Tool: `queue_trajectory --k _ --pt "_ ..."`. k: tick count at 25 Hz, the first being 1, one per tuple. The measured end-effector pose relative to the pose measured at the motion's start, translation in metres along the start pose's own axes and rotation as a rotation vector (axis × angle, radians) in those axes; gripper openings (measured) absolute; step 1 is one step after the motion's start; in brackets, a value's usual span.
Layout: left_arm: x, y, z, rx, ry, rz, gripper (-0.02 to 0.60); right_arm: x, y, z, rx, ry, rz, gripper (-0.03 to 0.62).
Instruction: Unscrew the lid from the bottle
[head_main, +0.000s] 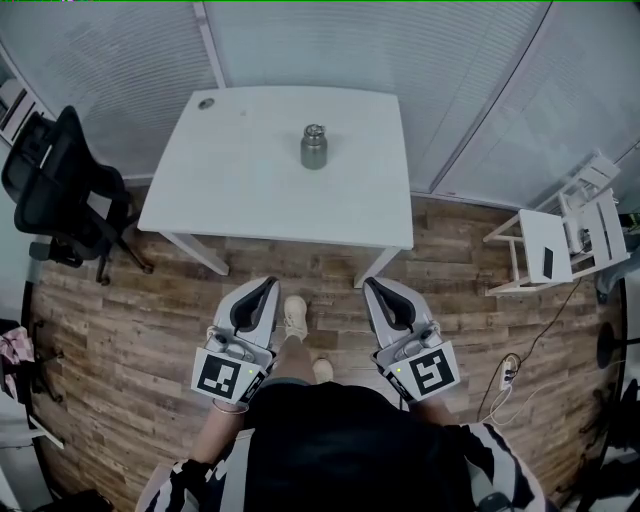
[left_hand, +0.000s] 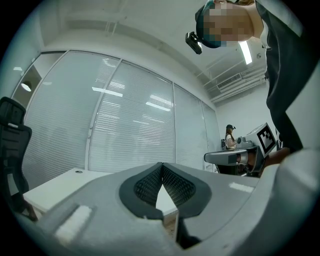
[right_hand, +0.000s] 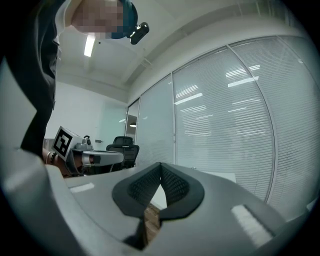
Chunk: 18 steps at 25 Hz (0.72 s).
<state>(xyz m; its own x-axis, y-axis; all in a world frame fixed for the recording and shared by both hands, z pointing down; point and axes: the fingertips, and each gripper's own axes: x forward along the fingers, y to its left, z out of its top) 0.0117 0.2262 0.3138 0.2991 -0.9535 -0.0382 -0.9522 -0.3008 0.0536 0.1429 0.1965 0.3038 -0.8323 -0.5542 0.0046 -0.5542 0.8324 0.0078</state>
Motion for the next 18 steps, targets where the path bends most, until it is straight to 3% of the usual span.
queue_trajectory --k 18 --pt "0.074 0.081 0.001 0.013 -0.023 -0.032 -0.003 0.097 -0.047 0.000 -0.036 -0.016 -0.030 0.000"
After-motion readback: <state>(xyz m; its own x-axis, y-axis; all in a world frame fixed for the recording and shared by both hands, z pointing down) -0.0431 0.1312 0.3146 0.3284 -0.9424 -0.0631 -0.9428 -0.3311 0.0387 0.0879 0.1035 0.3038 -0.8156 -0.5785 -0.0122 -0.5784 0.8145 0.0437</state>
